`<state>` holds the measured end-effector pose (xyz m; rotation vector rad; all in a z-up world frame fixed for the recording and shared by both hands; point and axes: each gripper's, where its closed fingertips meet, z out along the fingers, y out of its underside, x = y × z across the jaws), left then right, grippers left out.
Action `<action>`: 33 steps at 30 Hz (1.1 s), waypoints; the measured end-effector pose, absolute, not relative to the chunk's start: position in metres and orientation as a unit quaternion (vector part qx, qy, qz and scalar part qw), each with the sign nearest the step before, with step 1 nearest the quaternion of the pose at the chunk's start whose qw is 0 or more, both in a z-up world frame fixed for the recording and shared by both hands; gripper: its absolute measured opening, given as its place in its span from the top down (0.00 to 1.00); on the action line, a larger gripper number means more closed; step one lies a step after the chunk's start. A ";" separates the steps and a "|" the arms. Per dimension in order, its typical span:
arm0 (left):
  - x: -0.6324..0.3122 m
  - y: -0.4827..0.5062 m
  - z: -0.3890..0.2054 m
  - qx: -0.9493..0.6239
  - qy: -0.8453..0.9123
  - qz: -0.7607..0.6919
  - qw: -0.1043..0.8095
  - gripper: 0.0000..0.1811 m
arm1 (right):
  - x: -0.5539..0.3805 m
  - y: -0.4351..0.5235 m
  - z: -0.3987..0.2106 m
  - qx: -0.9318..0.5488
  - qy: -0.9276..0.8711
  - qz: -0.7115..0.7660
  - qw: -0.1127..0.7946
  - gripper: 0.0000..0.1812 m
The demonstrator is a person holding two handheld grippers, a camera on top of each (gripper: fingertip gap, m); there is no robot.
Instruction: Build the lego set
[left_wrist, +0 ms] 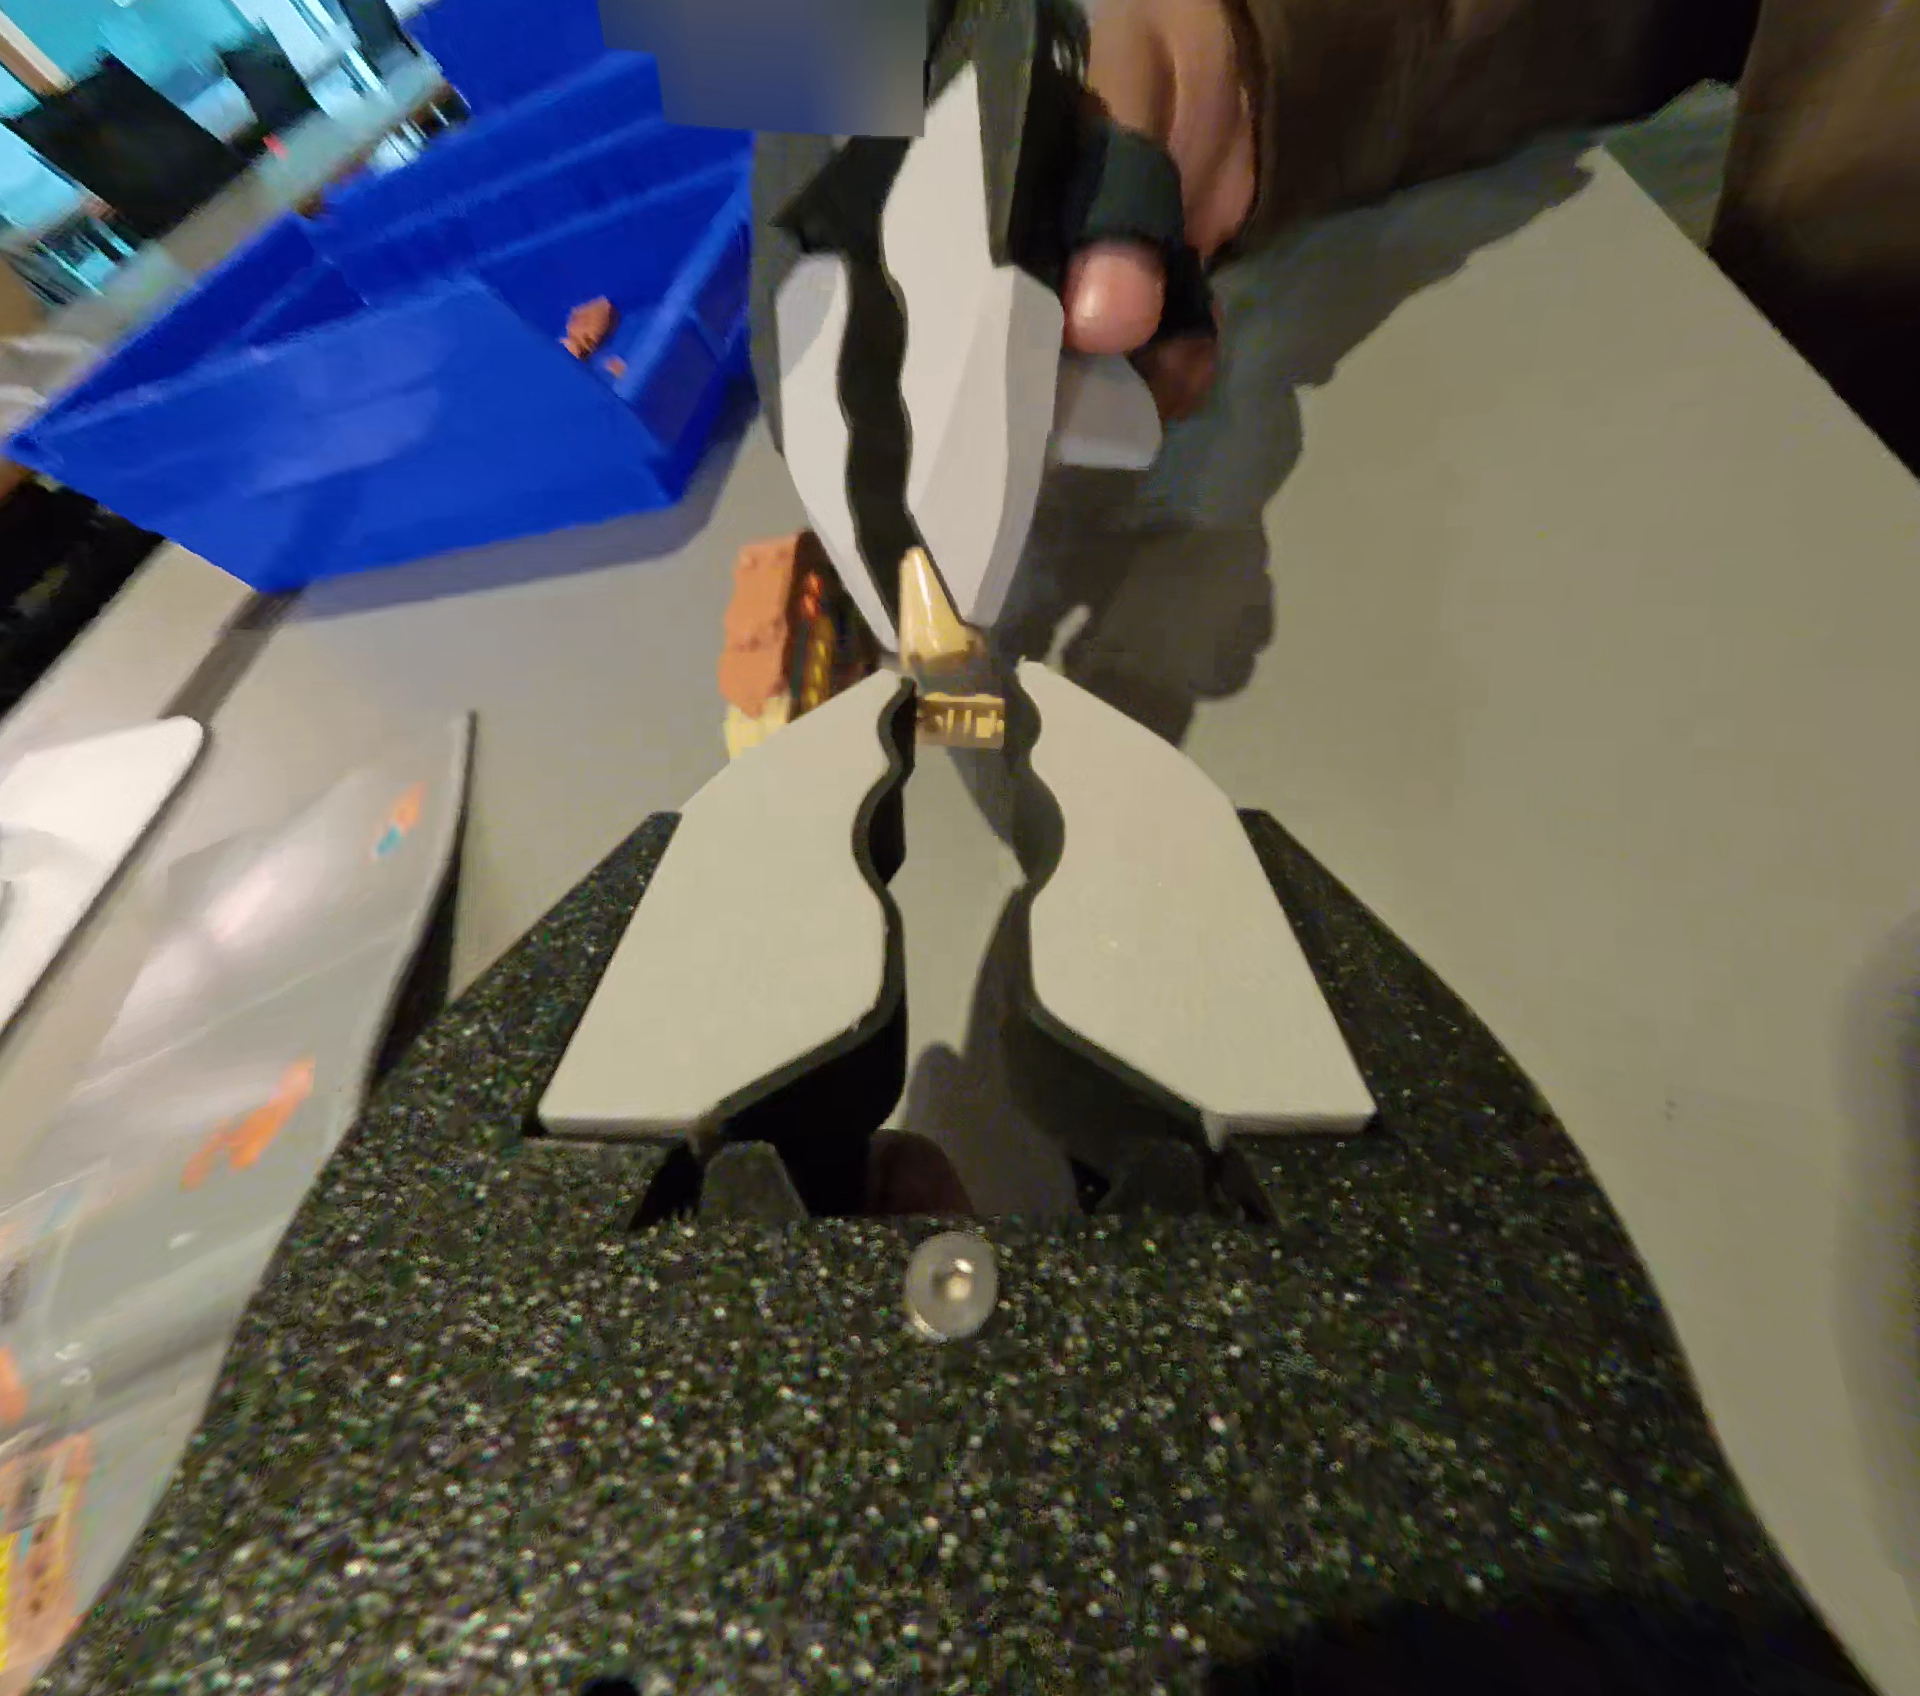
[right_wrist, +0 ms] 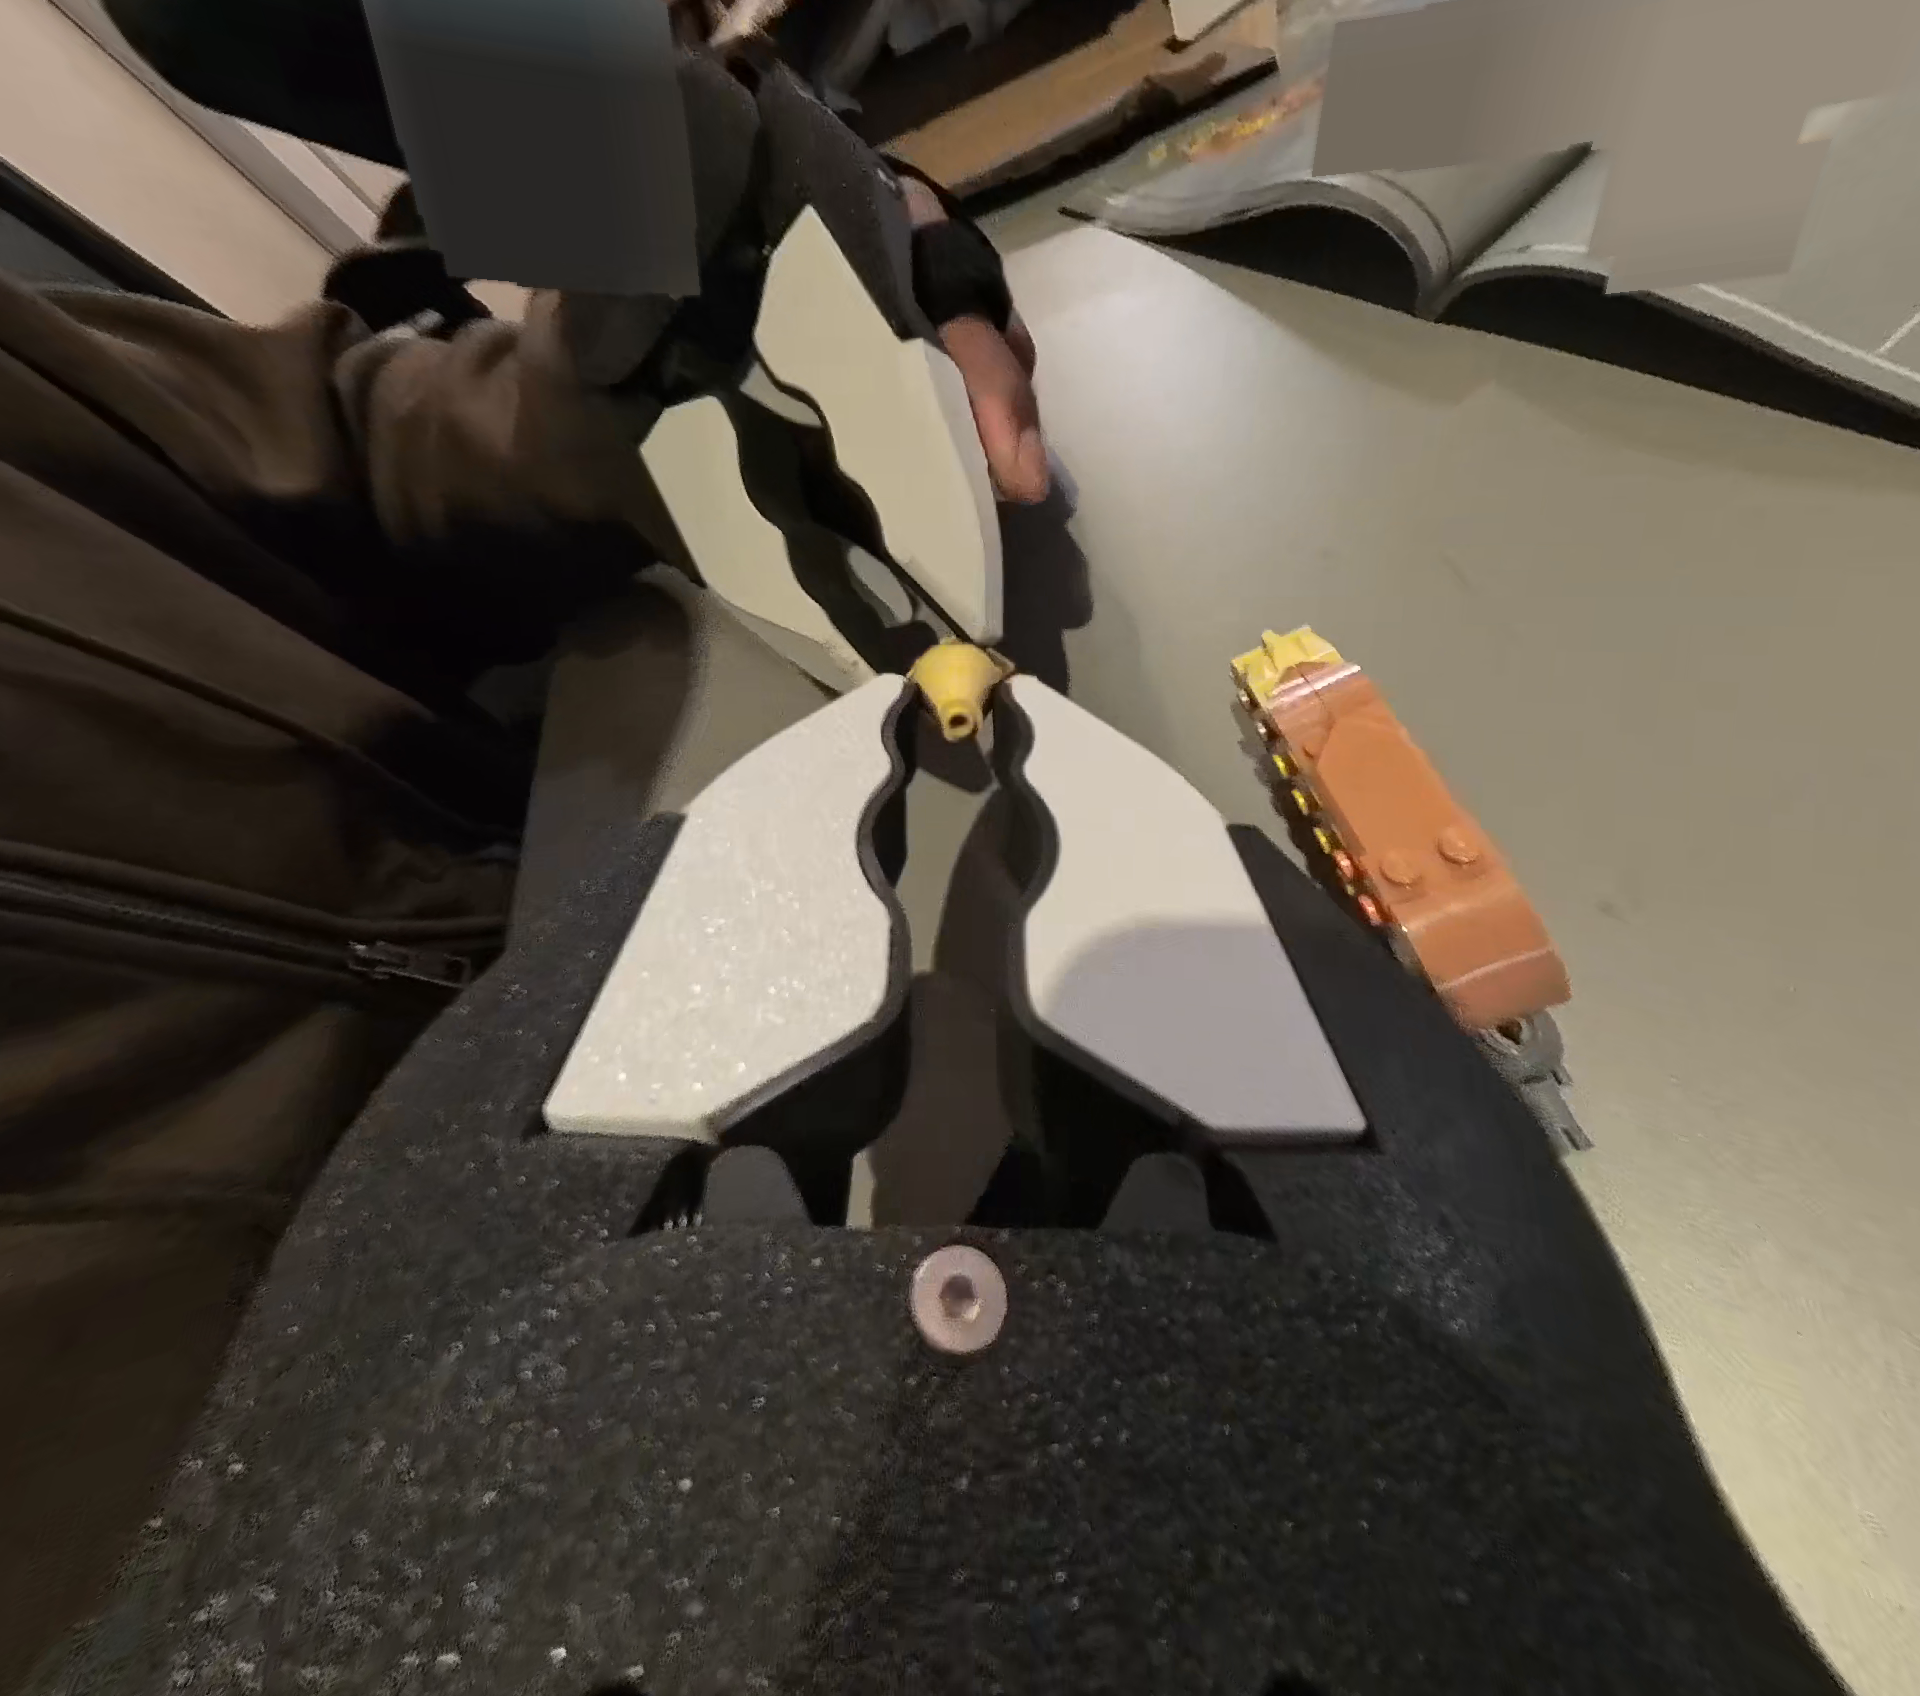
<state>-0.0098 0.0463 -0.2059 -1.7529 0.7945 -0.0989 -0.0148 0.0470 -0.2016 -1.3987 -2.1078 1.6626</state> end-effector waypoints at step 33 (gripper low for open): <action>-0.036 0.021 -0.261 -0.832 0.393 -0.145 0.363 0.84 | -0.008 0.045 -0.215 -0.447 -0.731 0.512 0.062 0.92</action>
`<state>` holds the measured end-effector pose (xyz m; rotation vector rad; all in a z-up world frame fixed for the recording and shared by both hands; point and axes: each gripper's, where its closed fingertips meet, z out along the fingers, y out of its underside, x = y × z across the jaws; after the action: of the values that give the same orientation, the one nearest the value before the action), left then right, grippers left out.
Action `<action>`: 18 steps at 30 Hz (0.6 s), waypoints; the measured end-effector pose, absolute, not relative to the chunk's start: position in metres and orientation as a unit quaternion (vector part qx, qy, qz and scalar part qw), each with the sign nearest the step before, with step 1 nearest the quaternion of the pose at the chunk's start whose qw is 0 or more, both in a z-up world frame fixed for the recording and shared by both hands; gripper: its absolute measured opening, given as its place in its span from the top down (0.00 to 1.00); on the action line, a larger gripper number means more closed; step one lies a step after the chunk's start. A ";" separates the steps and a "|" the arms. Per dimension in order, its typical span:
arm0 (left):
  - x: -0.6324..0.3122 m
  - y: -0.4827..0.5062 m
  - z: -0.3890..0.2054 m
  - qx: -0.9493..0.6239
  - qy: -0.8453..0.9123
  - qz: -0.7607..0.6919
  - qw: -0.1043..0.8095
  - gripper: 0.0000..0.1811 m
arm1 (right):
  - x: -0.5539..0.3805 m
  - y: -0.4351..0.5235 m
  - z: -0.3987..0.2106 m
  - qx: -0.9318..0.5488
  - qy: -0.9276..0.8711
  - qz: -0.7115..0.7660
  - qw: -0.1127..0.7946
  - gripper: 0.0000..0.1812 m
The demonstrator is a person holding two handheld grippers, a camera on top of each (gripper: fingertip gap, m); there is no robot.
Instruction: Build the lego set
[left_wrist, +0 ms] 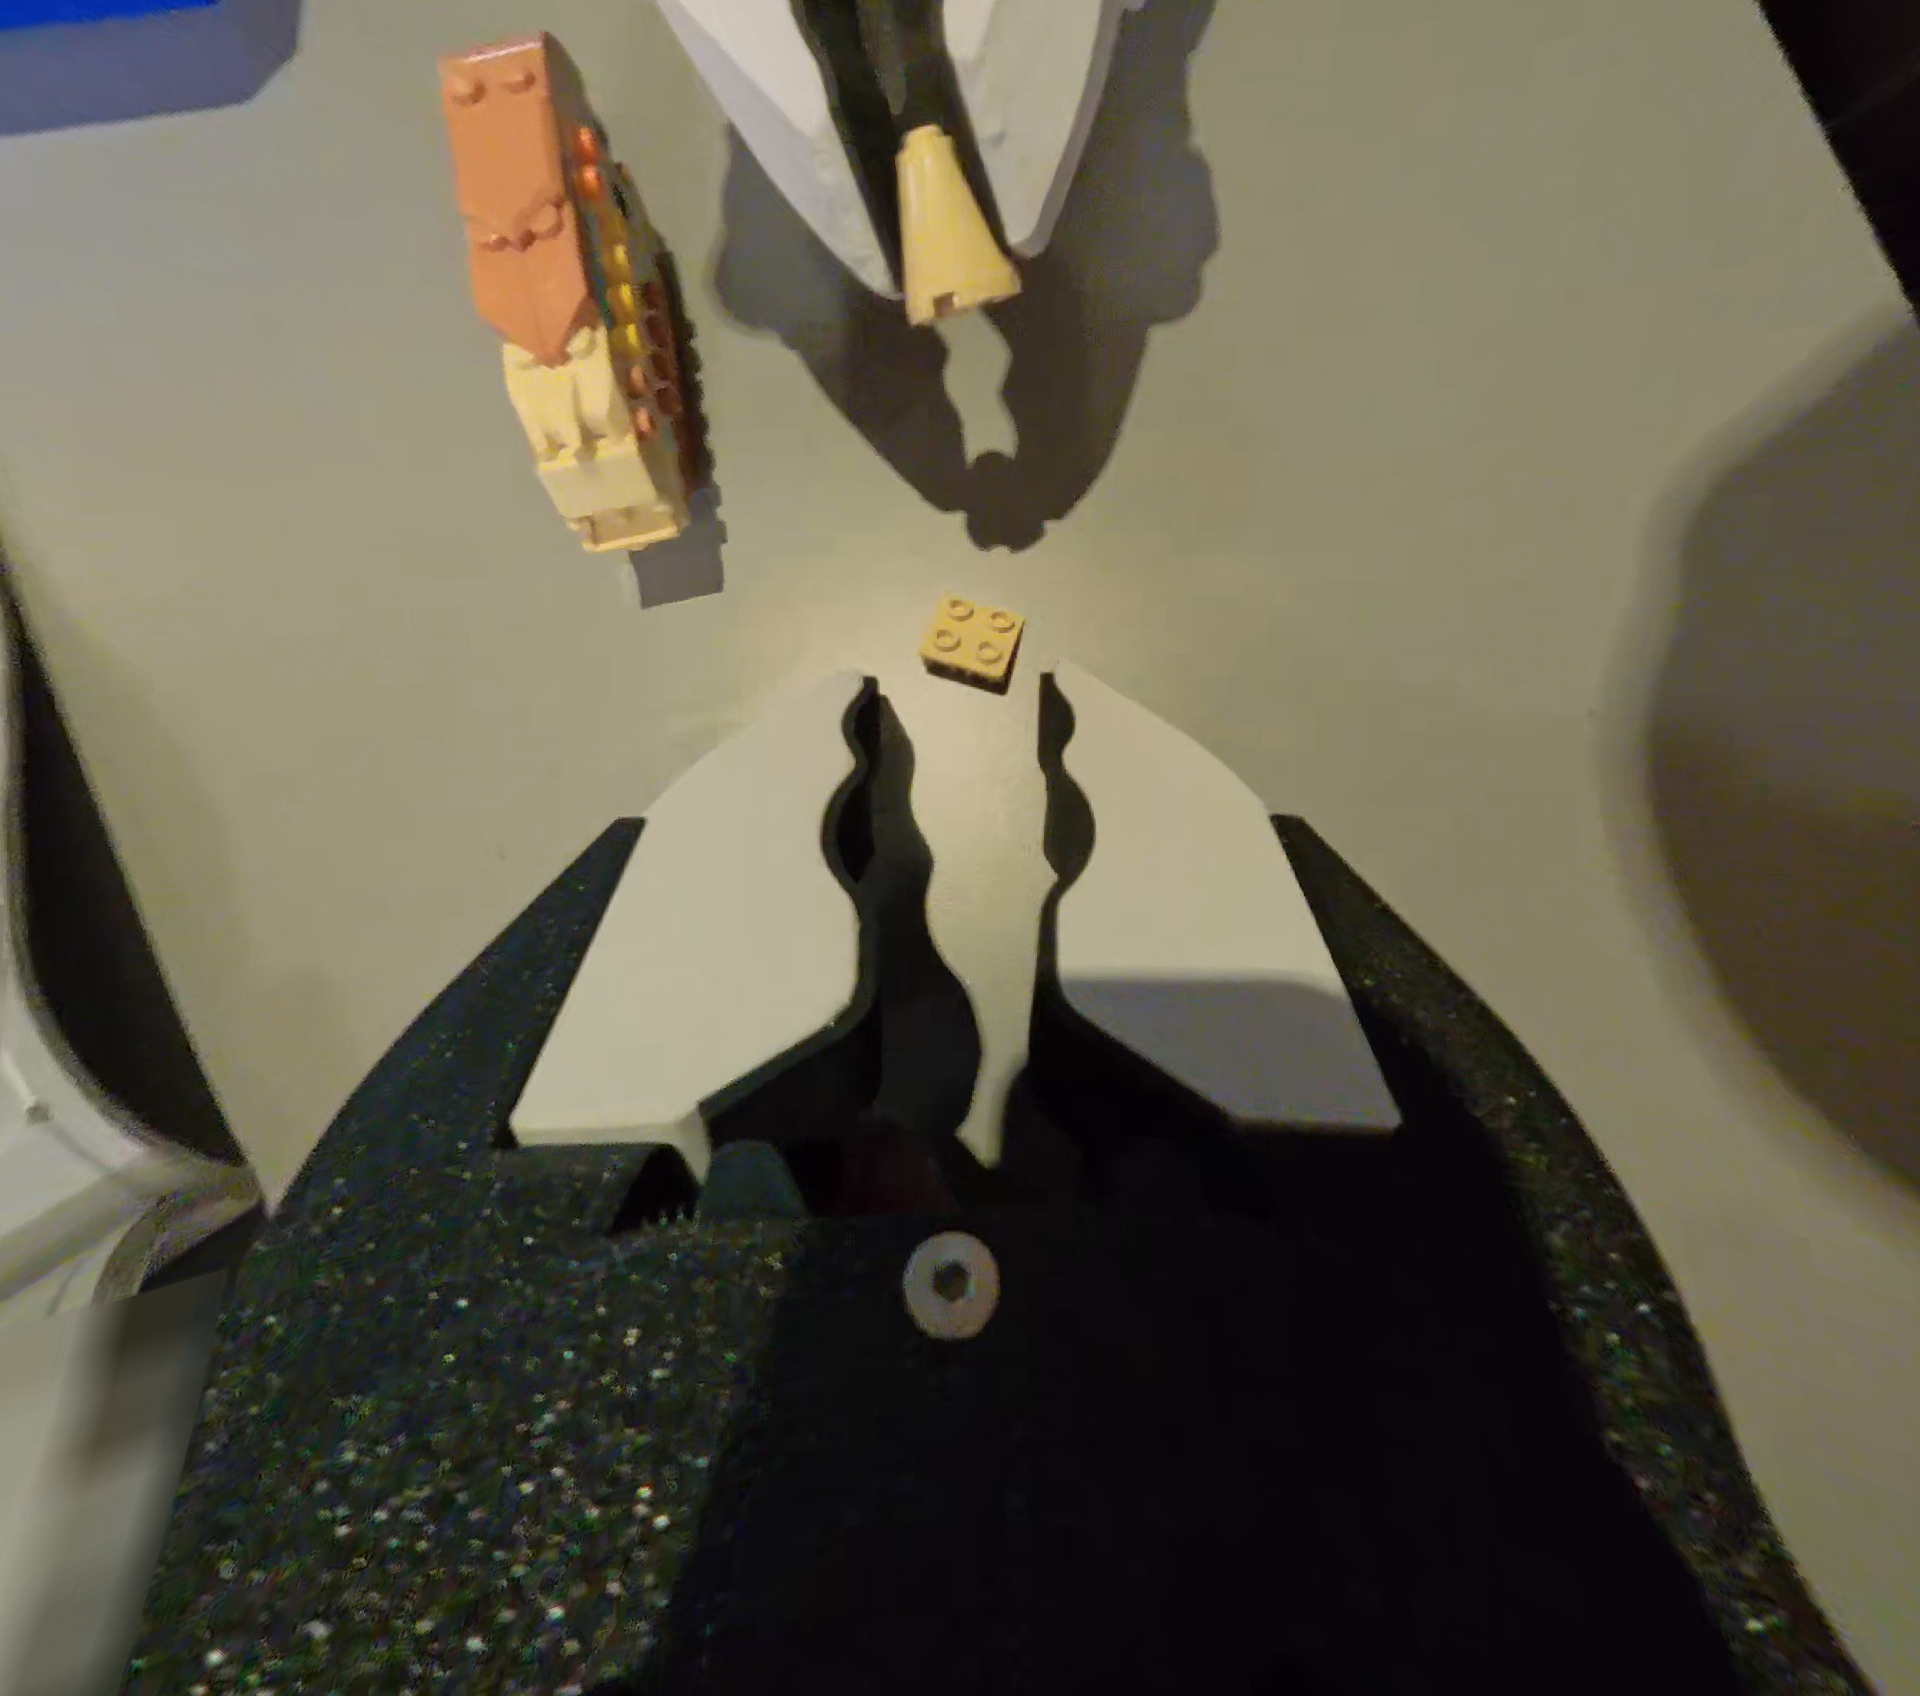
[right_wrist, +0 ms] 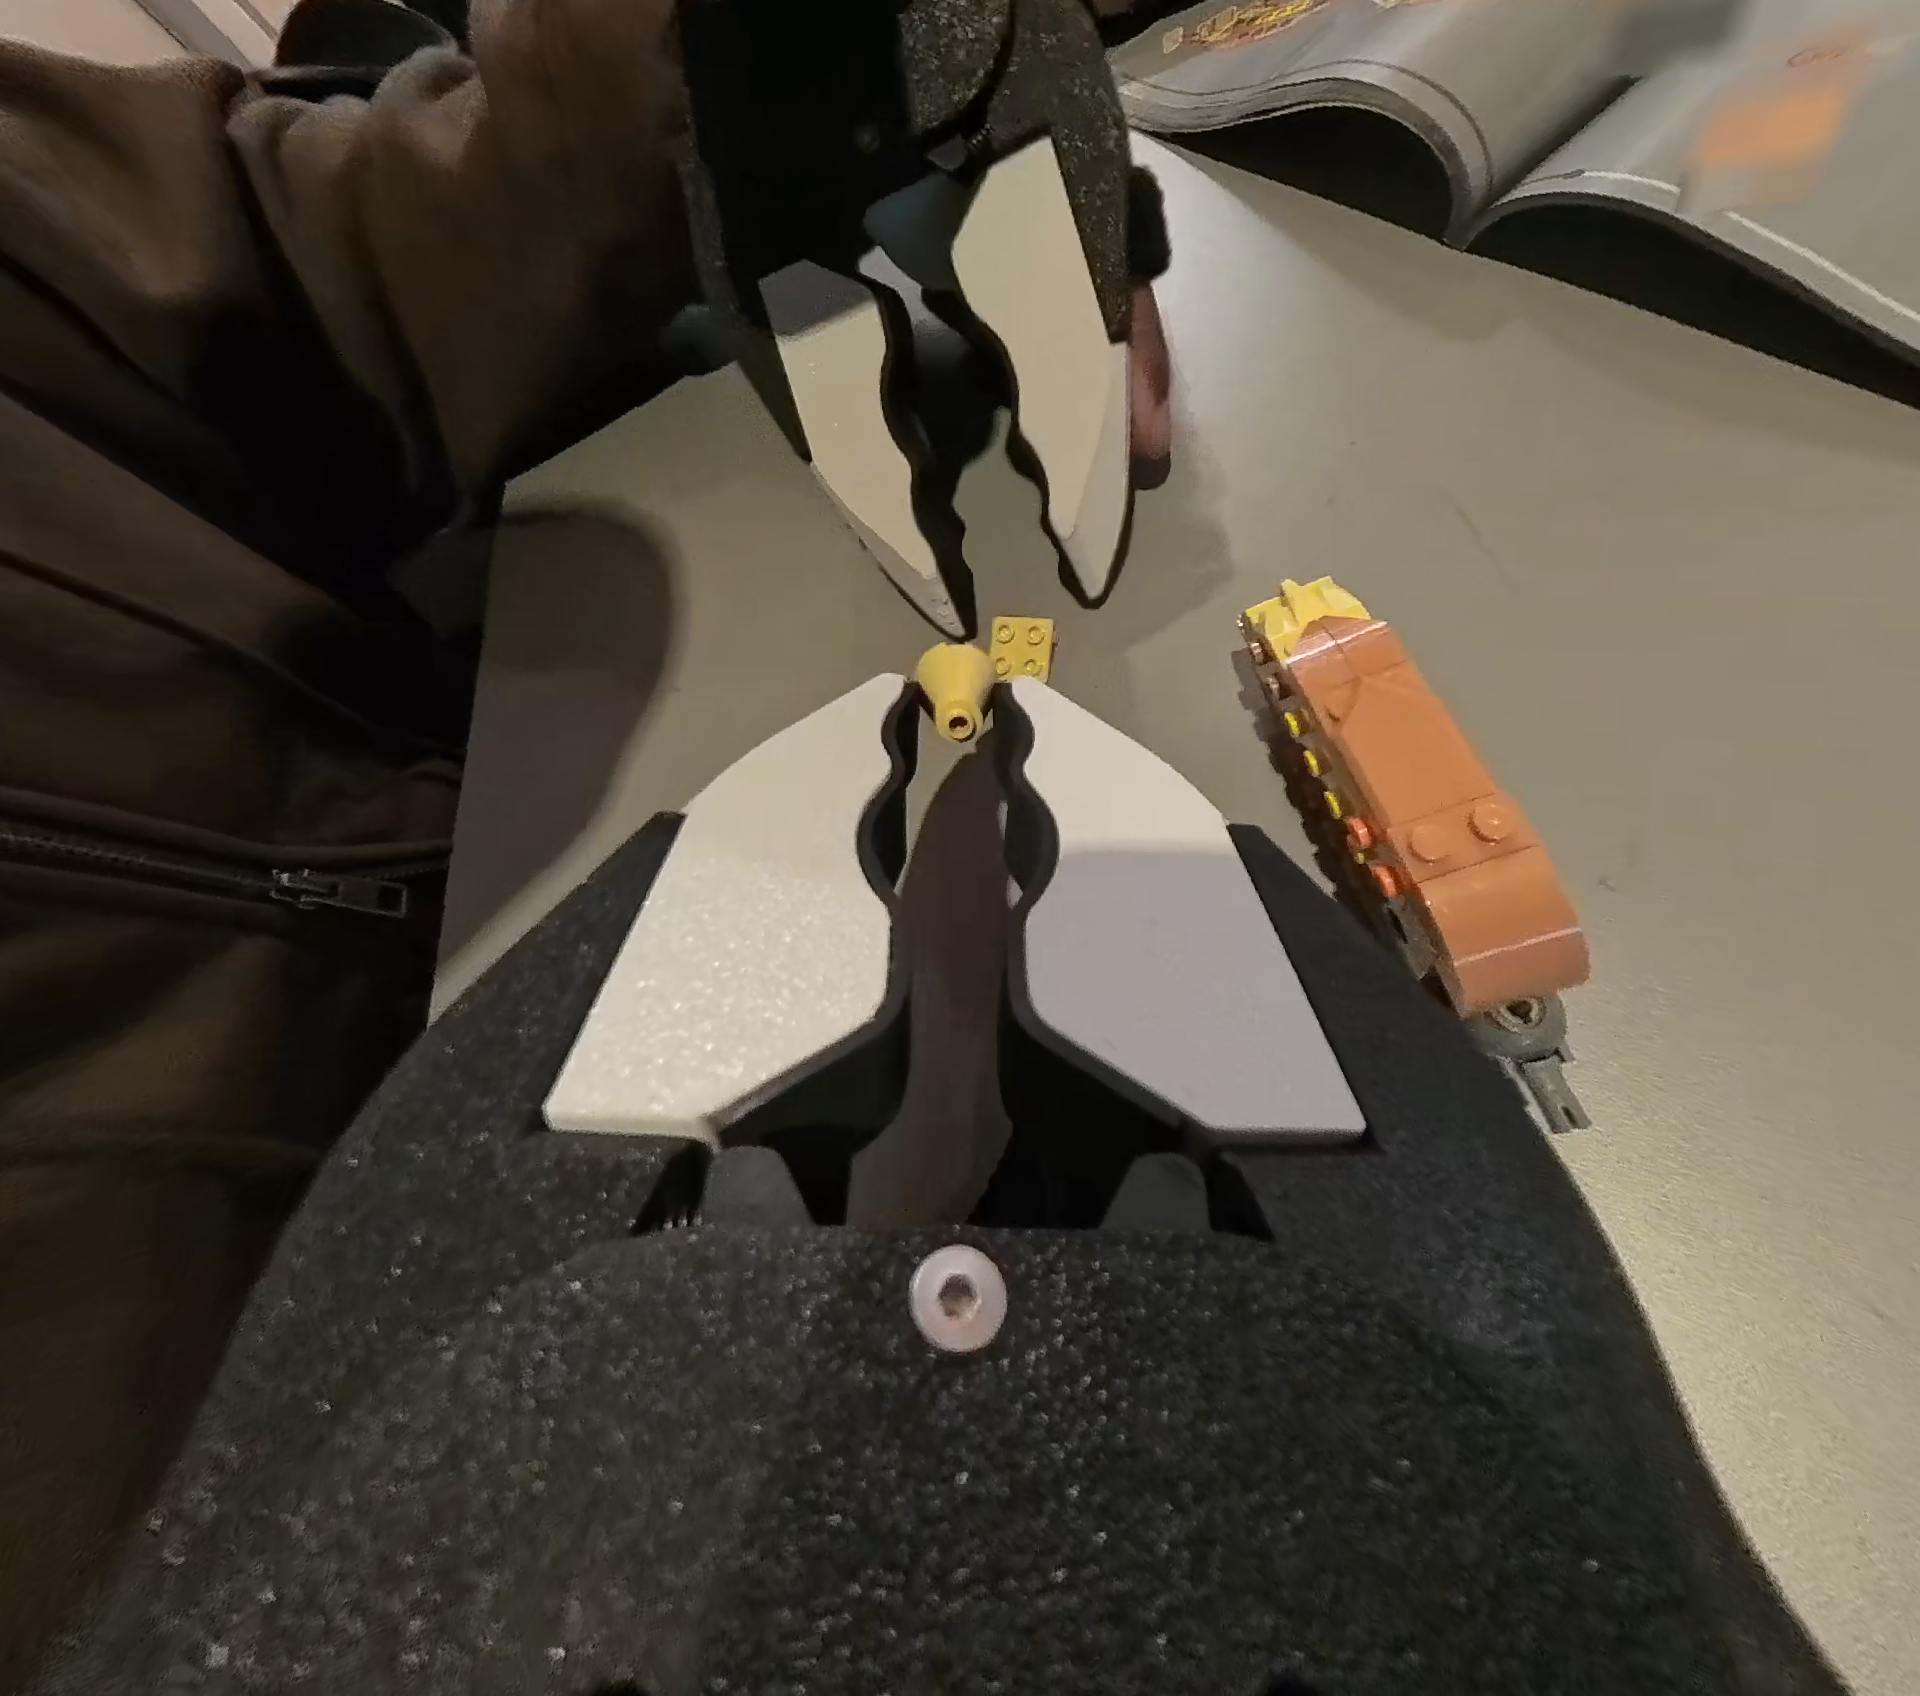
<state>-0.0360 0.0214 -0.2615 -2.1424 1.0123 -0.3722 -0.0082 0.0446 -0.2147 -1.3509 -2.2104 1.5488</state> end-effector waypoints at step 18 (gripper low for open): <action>-0.019 0.030 -0.258 -0.812 0.417 -0.158 0.376 0.91 | -0.007 0.049 -0.227 -0.449 -0.754 0.472 0.080 0.92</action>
<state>-0.0191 0.0298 -0.2584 -2.0777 1.0663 -0.4049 -0.0069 0.0487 -0.2271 -1.3430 -2.2552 1.4125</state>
